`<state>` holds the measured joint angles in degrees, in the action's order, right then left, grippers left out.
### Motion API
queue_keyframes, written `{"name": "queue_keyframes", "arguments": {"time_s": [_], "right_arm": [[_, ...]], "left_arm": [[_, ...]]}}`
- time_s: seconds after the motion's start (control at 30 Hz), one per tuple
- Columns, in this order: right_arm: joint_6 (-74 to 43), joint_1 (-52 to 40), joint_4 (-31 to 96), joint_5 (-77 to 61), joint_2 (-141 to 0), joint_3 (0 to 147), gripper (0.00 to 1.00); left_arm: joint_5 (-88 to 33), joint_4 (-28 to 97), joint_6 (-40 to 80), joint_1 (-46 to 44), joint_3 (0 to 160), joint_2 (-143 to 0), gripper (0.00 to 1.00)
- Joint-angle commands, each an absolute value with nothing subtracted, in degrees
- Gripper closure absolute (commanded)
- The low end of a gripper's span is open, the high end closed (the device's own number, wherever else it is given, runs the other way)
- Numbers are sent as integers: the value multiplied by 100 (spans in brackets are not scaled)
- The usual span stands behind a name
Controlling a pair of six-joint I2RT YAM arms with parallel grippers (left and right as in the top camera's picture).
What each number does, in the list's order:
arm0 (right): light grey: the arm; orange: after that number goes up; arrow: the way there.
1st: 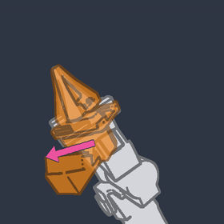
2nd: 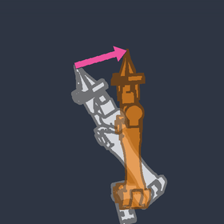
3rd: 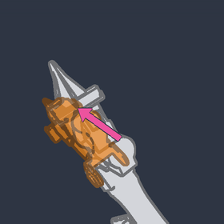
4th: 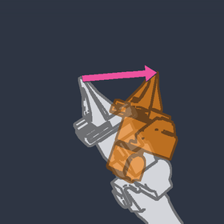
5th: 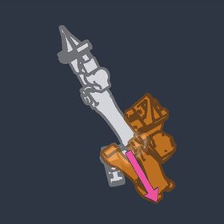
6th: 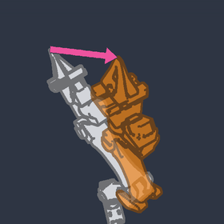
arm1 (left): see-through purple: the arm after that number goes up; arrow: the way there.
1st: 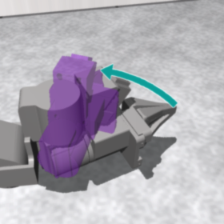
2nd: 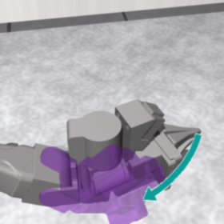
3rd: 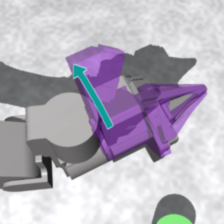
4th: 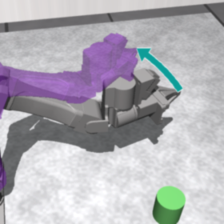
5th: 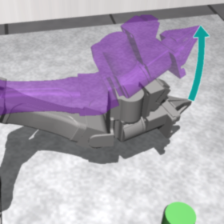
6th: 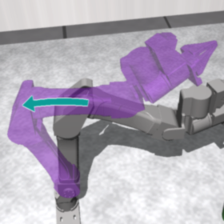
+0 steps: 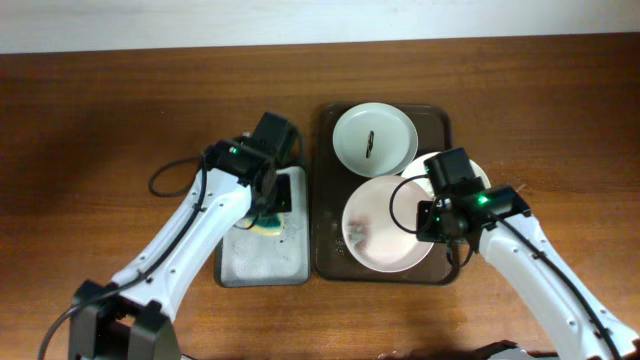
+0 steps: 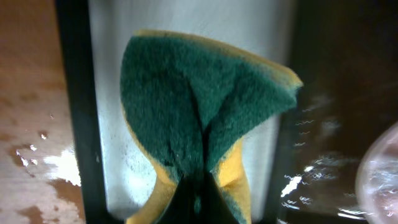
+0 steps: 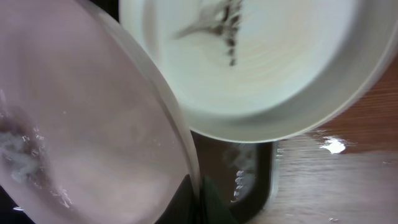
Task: Clean dirty plates on tray and stack at the side
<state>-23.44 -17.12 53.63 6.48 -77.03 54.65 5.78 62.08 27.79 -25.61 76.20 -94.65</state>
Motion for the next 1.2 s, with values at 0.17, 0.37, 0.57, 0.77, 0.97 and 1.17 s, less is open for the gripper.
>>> {"name": "queue_keyframes", "arguments": {"time_s": [0.17, 0.37, 0.57, 0.77, 0.97, 1.17], "right_arm": [[-3426, -3898, 5824, 4517, -7494, 5701, 96], [-3461, -4856, 6477, 5500, -7494, 6429, 96], [-3457, -4923, 6624, 5655, -7494, 6530, 96], [-2742, -4965, 6709, 5712, -7494, 6532, 96], [-2685, -5870, 6746, 6169, -7496, 6558, 96], [-2740, -6233, 6694, 7210, -7647, 6549, 96]], "left_arm": [[-1190, 4904, 1664, -1614, 6090, -9393, 76], [-1157, 5046, 1636, -1610, 6090, -8394, 24], [-705, 5653, 1638, -1612, 6090, -7172, 0], [-705, 5647, 1638, -1612, 6088, -7113, 0], [-705, 5647, 1638, -1612, 6088, -7113, 0], [-705, 5647, 1638, -1612, 6088, -7113, 0]]}}
